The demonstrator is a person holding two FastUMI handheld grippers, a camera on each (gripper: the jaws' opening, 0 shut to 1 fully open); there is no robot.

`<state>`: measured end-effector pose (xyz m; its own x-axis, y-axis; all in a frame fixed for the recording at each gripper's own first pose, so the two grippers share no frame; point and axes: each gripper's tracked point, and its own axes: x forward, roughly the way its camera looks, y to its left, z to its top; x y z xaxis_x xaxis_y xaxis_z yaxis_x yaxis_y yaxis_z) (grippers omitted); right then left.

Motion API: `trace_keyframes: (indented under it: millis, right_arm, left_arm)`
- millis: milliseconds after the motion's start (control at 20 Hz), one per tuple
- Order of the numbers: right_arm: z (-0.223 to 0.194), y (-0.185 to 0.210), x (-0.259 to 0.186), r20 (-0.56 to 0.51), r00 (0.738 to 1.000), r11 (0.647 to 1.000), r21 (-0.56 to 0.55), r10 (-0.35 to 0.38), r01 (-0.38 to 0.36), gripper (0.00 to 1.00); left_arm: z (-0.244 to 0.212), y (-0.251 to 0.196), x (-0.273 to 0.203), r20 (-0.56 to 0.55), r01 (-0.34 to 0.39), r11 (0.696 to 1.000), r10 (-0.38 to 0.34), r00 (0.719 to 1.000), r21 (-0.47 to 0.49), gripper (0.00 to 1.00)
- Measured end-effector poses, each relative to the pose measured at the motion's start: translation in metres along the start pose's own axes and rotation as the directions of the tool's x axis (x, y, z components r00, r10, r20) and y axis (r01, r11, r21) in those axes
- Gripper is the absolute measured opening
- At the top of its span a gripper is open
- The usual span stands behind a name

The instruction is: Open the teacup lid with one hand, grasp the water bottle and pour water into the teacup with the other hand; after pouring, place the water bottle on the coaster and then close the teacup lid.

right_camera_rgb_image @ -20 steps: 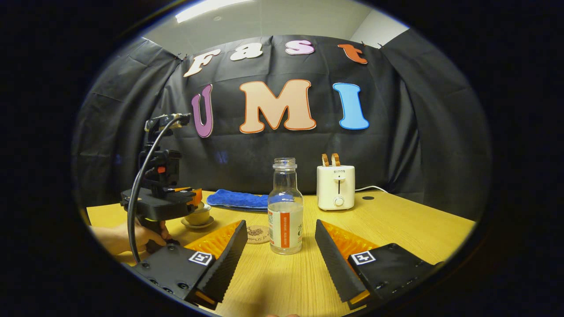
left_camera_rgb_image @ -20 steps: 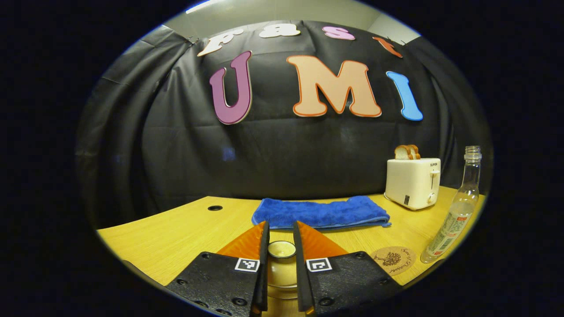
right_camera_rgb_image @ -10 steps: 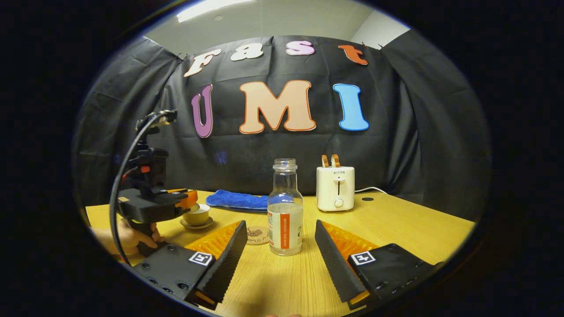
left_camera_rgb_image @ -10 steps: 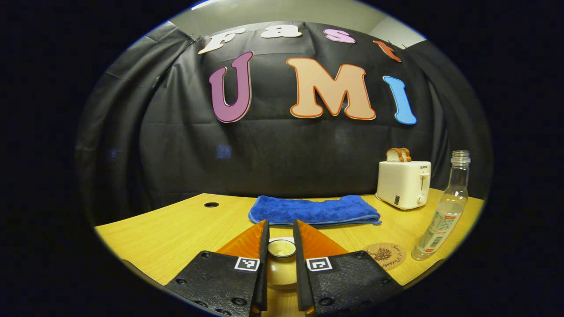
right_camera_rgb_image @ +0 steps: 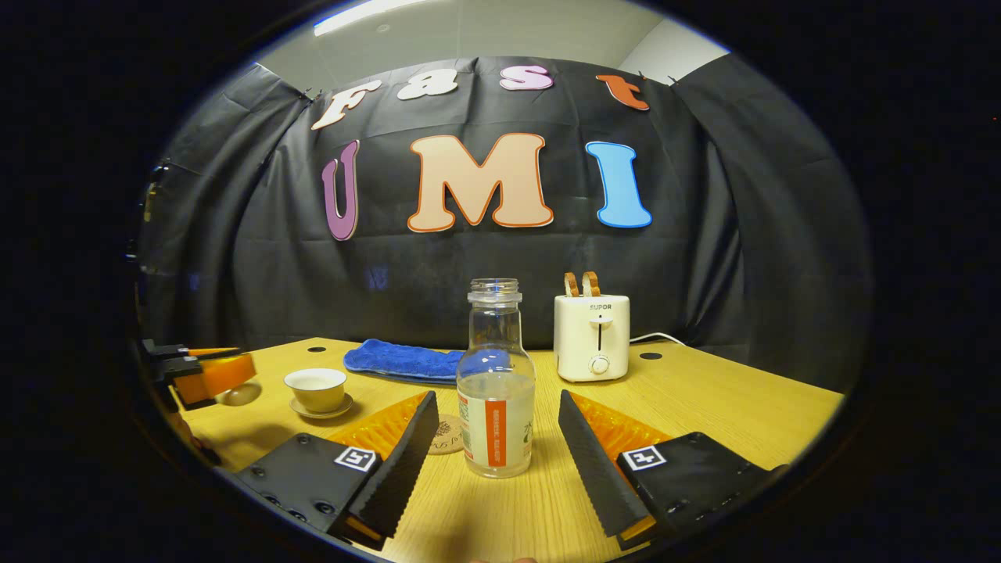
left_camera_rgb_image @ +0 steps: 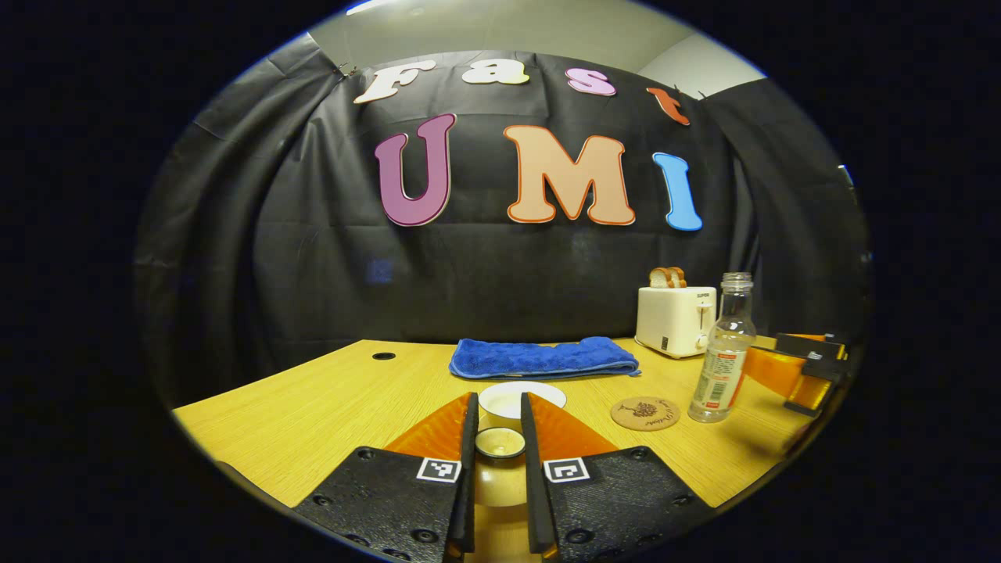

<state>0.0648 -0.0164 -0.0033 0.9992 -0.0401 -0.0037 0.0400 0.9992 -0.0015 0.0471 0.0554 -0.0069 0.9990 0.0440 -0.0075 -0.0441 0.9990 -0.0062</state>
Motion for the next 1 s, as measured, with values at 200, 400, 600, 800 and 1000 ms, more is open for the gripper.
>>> trace_keyframes:
  millis: [200, 400, 600, 800, 1000]
  right_arm:
    - [-0.001, -0.001, 0.022, -0.001, 1.0, 1.0, 0.001, -0.019, 0.019, 0.96]
    - [-0.002, 0.001, 0.037, -0.002, 1.0, 1.0, -0.001, -0.026, 0.026, 0.97]
    - [-0.002, 0.001, 0.043, 0.004, 1.0, 1.0, 0.0, -0.026, 0.026, 0.96]
    - [-0.002, 0.0, 0.039, 0.0, 0.999, 0.999, -0.002, -0.041, 0.041, 0.78]
    - [0.0, -0.002, 0.039, -0.003, 0.999, 0.999, -0.002, -0.048, 0.048, 0.74]
  left_arm:
    - [0.002, -0.001, -0.025, 0.003, 0.038, 0.999, -0.038, 0.999, 0.003, 0.24]
    - [0.002, 0.0, -0.035, 0.004, 0.06, 0.998, -0.06, 0.998, 0.004, 0.23]
    - [0.001, -0.001, -0.036, 0.0, 0.071, 0.997, -0.071, 0.997, 0.004, 0.24]
    - [0.001, -0.003, -0.034, 0.0, 0.083, 0.997, -0.083, 0.997, 0.005, 0.24]
    - [0.002, -0.004, -0.034, 0.001, 0.103, 0.995, -0.103, 0.995, 0.006, 0.24]
